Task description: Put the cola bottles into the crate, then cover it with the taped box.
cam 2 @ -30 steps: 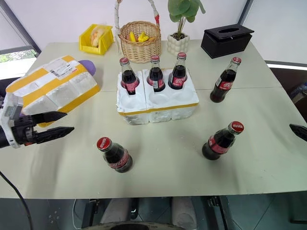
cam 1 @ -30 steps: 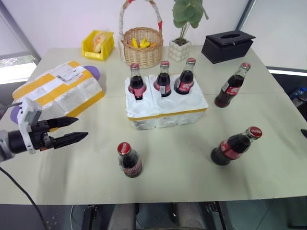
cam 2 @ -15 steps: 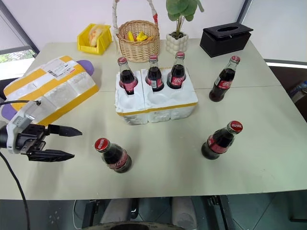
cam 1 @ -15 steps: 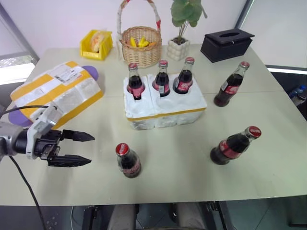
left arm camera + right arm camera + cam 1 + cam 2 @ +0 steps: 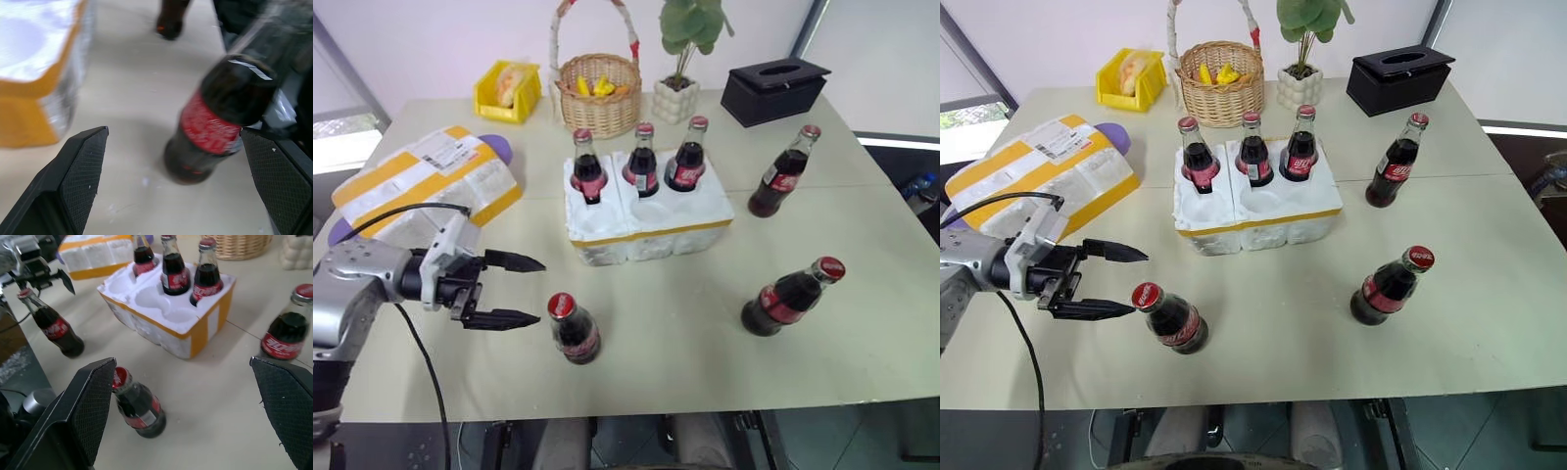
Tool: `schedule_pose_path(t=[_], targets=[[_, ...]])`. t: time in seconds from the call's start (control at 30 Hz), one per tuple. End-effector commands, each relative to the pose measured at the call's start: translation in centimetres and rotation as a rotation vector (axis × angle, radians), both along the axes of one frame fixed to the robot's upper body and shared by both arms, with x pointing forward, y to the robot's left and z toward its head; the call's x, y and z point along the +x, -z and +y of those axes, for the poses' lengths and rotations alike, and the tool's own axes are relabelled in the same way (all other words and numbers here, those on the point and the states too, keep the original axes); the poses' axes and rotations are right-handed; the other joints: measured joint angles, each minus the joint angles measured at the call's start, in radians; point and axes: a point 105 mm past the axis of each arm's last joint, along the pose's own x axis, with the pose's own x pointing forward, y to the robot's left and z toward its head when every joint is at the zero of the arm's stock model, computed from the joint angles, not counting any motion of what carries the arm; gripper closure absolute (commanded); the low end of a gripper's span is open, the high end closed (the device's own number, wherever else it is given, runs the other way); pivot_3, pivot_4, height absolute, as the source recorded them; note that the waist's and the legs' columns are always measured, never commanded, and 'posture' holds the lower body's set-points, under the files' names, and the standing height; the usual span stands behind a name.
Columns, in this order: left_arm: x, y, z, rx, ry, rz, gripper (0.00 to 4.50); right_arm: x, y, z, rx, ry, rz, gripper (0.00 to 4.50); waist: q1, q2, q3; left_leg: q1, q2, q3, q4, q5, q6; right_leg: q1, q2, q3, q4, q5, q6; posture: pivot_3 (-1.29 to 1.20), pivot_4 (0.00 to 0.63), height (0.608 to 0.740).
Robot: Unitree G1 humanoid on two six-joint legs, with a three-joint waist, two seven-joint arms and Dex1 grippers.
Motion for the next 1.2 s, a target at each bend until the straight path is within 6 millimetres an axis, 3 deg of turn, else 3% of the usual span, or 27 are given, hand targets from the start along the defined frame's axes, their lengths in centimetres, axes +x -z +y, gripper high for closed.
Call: schedule_pose_path(t=[0.03, 0.27, 0.5, 1.2], targets=[[-0.8, -0.3, -0.2, 0.036, 0.072, -0.018, 0.02, 0.1, -0.8, 0.3, -0.014, -0.002, -0.041, 0.00, 0.001, 0.000, 0.000, 0.000, 0.000, 0.000, 0.000, 0.000, 0.000, 0.000, 0.000, 0.000, 0.001, 0.000, 0.000, 0.00, 0.150, 0.740], [-0.7, -0.4, 0.1, 0.059, 0.115, -0.030, 0.02, 0.7, -1.5, -0.2, -0.006, 0.029, -0.062, 0.00, 0.001, 0.000, 0.000, 0.000, 0.000, 0.001, 0.005, 0.000, 0.000, -0.001, 0.000, 0.002, 0.005, 0.000, 0.000, 0.00, 0.150, 0.740], [-0.9, 0.3, -1.5, 0.045, 0.170, -0.045, 0.02, 0.4, -1.9, 0.1, 0.001, 0.021, -0.064, 0.00, 0.001, 0.000, 0.000, -0.001, 0.000, 0.001, 0.009, 0.000, 0.000, -0.001, 0.000, 0.003, 0.008, 0.000, 0.000, 0.00, 0.150, 0.740], [-1.0, 2.1, -3.7, 0.043, 0.233, -0.060, 0.02, 0.2, -1.8, 0.3, 0.011, 0.025, -0.059, 0.00, 0.001, 0.000, 0.000, -0.001, 0.000, 0.002, 0.014, 0.000, 0.001, -0.001, 0.001, 0.004, 0.009, 0.001, 0.000, 0.00, 0.150, 0.740]])
